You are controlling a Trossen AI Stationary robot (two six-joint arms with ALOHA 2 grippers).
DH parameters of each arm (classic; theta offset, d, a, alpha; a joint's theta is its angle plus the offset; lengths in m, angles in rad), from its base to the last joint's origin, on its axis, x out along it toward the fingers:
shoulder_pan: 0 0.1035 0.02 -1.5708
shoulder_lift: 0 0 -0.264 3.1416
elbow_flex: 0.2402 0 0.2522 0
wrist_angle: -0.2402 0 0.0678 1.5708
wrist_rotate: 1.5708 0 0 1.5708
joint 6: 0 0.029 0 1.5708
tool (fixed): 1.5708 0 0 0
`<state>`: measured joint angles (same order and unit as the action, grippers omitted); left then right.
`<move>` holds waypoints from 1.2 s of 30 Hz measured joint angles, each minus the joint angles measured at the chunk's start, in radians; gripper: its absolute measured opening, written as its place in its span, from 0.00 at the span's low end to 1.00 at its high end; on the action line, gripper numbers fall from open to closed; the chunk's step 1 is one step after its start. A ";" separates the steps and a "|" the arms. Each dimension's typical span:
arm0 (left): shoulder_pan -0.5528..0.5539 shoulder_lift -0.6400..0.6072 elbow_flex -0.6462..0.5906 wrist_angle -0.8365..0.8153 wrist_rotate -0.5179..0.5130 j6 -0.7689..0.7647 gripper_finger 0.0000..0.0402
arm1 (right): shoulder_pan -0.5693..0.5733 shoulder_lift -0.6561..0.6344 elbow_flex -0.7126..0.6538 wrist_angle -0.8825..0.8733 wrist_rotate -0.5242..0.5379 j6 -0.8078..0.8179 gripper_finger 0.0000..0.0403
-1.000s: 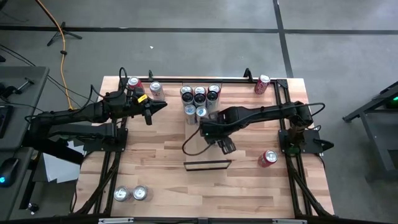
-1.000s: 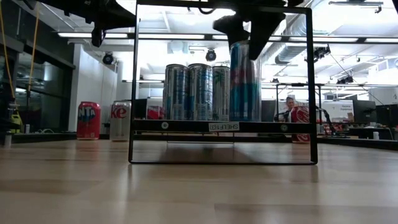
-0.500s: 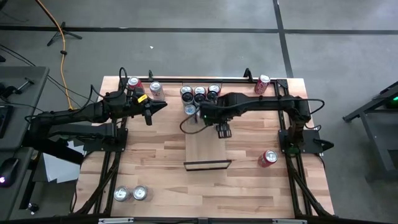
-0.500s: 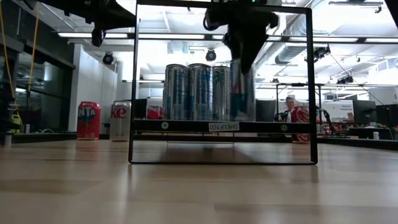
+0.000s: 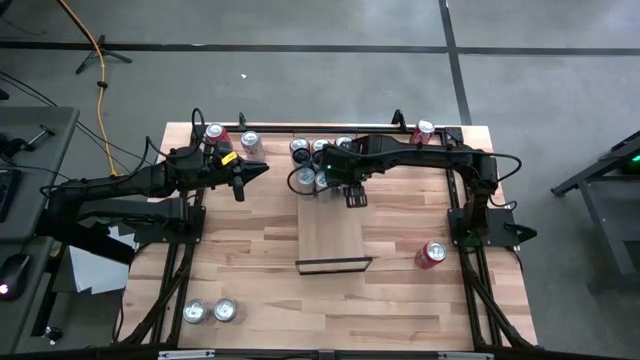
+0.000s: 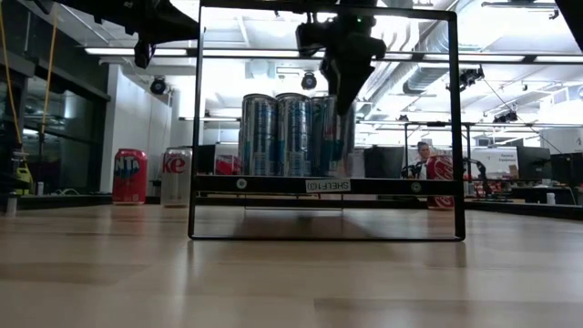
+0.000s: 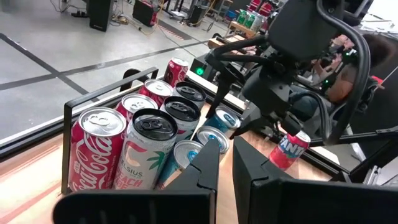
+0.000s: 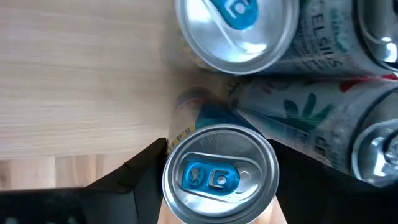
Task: Place canned beverage on shelf
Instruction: Put the blue soda can on the shelf aligned with the other blue soda can
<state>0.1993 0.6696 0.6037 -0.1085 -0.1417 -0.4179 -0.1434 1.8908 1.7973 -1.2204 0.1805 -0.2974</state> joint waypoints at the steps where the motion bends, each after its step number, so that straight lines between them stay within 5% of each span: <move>1: 0.000 0.000 0.000 0.000 0.000 0.000 0.00 | -0.001 0.000 0.000 0.001 -0.015 -0.003 0.58; 36: 0.000 0.000 0.000 0.000 0.000 0.000 0.00 | 0.006 0.000 0.000 0.027 -0.076 -0.008 0.67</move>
<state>0.1993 0.6693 0.6037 -0.1085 -0.1417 -0.4179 -0.1371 1.8908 1.7973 -1.1931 0.1043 -0.3058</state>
